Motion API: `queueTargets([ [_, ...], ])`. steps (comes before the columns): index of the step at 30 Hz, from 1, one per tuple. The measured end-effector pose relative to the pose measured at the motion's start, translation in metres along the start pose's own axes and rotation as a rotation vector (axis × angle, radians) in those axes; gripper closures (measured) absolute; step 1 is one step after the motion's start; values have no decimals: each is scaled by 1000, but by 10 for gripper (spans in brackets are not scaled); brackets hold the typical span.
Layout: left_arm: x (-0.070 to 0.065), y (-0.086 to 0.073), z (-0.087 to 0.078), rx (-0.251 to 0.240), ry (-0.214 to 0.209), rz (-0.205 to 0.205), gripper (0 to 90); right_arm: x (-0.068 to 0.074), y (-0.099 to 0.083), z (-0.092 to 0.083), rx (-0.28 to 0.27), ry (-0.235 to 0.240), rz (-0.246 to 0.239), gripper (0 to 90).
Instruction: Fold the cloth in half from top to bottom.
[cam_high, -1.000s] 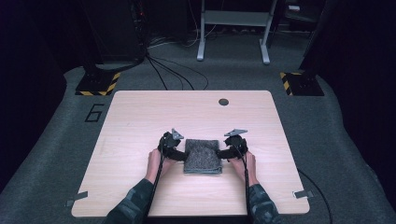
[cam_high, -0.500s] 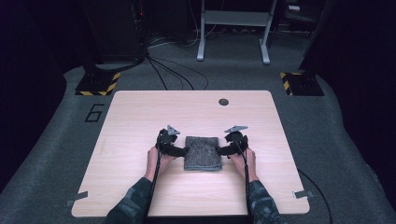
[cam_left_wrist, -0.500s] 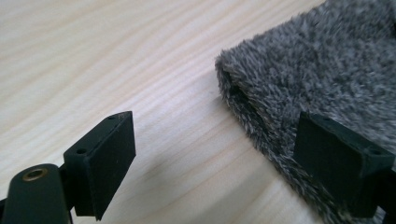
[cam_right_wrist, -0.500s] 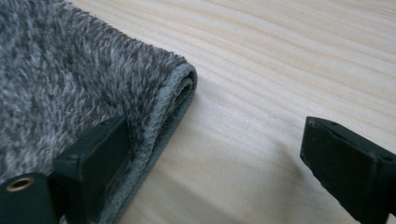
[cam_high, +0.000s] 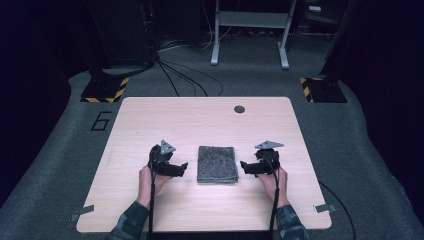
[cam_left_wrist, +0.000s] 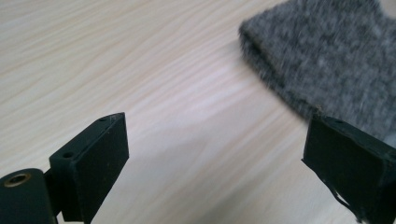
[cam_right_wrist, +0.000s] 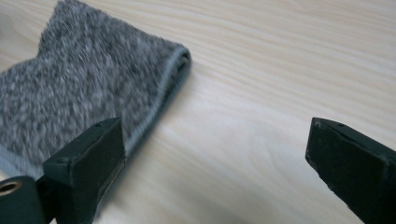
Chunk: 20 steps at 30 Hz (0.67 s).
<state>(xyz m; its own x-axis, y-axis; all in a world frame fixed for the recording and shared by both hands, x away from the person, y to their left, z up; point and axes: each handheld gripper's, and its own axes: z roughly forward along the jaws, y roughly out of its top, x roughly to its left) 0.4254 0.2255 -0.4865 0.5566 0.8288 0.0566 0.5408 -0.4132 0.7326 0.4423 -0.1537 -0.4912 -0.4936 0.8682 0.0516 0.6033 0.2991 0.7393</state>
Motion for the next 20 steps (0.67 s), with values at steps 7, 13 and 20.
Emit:
queueTargets([
  [7, 24, -48, -23, 25, 85, -72, 54, -24, -40, -27, 5, -70, 65, 39],
  [13, 45, -84, -33, 43, 137, -173, 41, -43, -74, -41, 15, -130, 113, 31],
  [20, 50, -99, -36, 15, 158, -215, 17, -49, -89, -45, 24, -183, 103, 0],
])
